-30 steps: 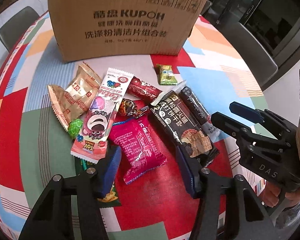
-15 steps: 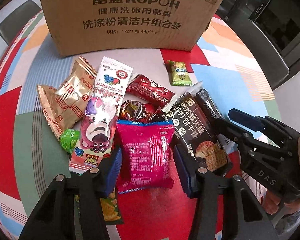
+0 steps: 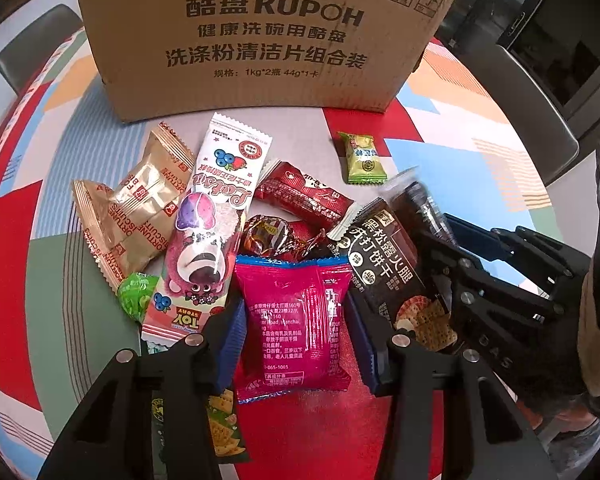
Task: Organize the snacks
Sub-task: 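Grasp the pink bag with the left gripper while the right grasps the white-black stick snack, then lift the pink bag into the box with the left gripper while the right drops the stick snack in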
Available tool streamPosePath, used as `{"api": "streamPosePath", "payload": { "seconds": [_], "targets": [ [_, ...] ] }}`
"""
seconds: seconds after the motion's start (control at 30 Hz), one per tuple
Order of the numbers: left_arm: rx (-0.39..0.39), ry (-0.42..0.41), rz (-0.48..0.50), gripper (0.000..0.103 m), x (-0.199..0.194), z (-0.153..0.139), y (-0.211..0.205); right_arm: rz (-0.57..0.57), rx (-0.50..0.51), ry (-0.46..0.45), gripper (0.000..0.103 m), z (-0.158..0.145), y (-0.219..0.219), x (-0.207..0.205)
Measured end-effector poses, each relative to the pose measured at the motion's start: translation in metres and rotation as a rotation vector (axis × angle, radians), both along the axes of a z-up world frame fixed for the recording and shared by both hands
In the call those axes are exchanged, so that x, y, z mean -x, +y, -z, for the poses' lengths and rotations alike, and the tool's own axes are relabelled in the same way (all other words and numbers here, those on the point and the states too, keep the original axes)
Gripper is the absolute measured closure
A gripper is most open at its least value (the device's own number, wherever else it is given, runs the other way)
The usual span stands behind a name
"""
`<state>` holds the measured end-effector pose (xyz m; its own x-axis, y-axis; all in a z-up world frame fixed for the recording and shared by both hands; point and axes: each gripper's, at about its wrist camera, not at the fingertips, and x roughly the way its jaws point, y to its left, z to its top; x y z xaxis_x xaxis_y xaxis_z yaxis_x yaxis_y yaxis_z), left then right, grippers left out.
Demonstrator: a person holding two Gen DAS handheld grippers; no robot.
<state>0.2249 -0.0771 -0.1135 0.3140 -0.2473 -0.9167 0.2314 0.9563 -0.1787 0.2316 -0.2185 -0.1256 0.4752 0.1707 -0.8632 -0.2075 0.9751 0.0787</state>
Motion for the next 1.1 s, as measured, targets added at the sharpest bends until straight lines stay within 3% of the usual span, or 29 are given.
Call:
{"api": "streamPosePath", "payload": {
  "seconds": [0.1, 0.27, 0.6, 1.1],
  "targets": [
    [-0.008, -0.009, 0.005, 0.060, 0.002, 0.000, -0.002, -0.016, 0.052, -0.028, 0.081, 0.001, 0.006, 0.002],
    [0.008, -0.011, 0.007, 0.065, 0.006, -0.001, -0.002, -0.006, 0.008, -0.001, 0.085, -0.003, 0.001, 0.003],
    [0.029, -0.075, 0.031, 0.070, 0.021, -0.023, -0.004, 0.021, -0.018, -0.054, 0.086, -0.028, -0.006, 0.018],
    [0.069, -0.261, 0.021, 0.070, 0.027, -0.088, 0.013, 0.007, -0.059, -0.177, 0.086, -0.080, -0.001, 0.028]
  ]
}}
